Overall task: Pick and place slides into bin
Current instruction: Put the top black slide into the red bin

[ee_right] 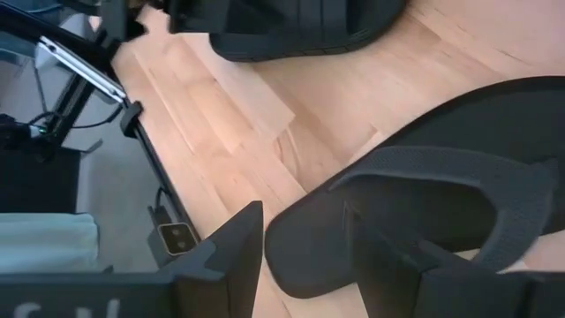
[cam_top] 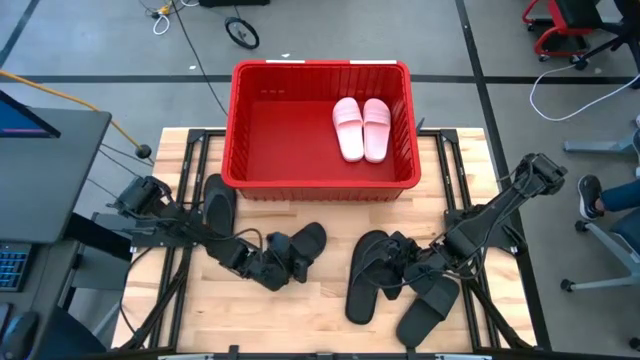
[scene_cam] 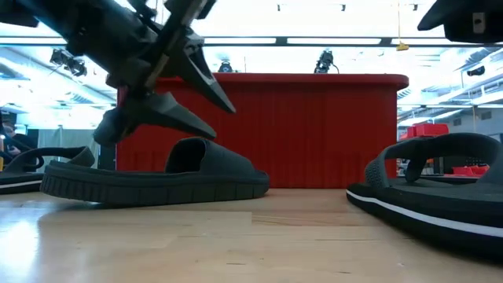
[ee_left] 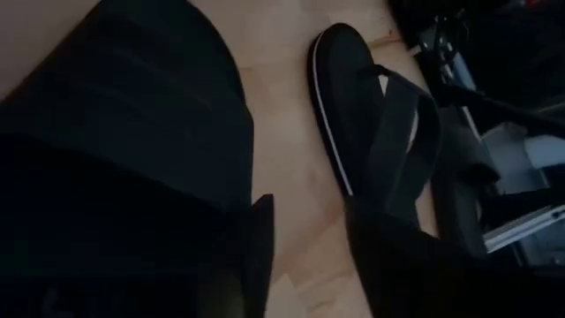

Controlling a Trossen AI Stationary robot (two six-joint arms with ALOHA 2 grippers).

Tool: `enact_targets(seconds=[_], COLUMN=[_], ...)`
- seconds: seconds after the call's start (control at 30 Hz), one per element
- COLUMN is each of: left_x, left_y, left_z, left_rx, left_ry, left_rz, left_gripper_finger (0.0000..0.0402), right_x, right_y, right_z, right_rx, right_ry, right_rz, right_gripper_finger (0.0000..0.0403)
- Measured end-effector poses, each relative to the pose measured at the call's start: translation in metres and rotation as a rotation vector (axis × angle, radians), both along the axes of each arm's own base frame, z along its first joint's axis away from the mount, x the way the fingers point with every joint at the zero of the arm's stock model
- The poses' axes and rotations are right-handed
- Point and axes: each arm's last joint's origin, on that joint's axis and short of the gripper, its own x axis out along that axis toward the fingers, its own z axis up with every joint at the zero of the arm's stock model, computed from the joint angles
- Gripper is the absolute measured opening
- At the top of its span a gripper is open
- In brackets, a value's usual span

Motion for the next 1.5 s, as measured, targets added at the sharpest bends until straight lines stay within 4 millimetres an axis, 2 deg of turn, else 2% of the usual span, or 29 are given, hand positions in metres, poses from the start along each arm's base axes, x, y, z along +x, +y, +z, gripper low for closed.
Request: enact_targets(seconds=[0.17,0.33,0.57,0.7,0.8,0.9,1.03,1.17,1.3,1.33,1.4,1.5], left_x=[0.002,-0.002,-0.007,-0.007,-0.003,0.003,0.014,0.018,0.017,0.016,0.018,0.023], left_y=[0.004,-0.004,-0.001,0.003,0.012,0.022,0.029,0.028,0.017,0.012,-0.001,-0.025], left_z=[-0.001,-0.003,-0.01,-0.011,-0.011,-0.02,-0.03,-0.032,-0.021,-0.016,-0.001,0.033], left_rx=[-0.071,-0.133,-0.15,-0.092,-0.028,0.01,-0.042,-0.067,-0.102,-0.108,-0.136,-0.14], left_ry=[0.033,0.051,0.119,0.125,0.121,0.15,0.14,0.107,0.058,0.042,-0.014,-0.123], left_rz=[-0.037,-0.057,-0.005,0.015,0.039,0.054,0.06,0.052,0.01,-0.007,-0.045,-0.098], left_gripper_finger=[0.0209,0.0224,0.0196,0.0185,0.0183,0.0183,0.0175,0.0131,0.0033,0.0019,0.0018,0.0021], right_x=[0.0,0.0,0.001,0.001,0.001,0.001,0.0,0.0,0.0,0.0,0.0,0.0], right_y=[0.0,0.0,0.0,0.0,0.0,0.0,-0.001,-0.001,-0.001,-0.001,-0.001,-0.001], right_z=[0.0,0.0,0.0,0.001,0.001,0.0,0.0,0.0,0.0,0.0,0.0,-0.001], right_rx=[0.004,0.002,-0.013,-0.015,-0.029,-0.035,-0.04,-0.041,-0.041,-0.041,-0.043,-0.04], right_ry=[-0.005,-0.006,-0.012,-0.013,-0.014,-0.014,-0.008,-0.007,-0.006,-0.006,-0.004,0.0], right_rz=[-0.001,-0.003,-0.004,-0.003,0.01,0.014,0.015,0.015,0.015,0.015,0.015,0.011], right_gripper_finger=[0.0164,0.0165,0.0165,0.0165,0.0165,0.0165,0.0165,0.0165,0.0165,0.0165,0.0165,0.0165])
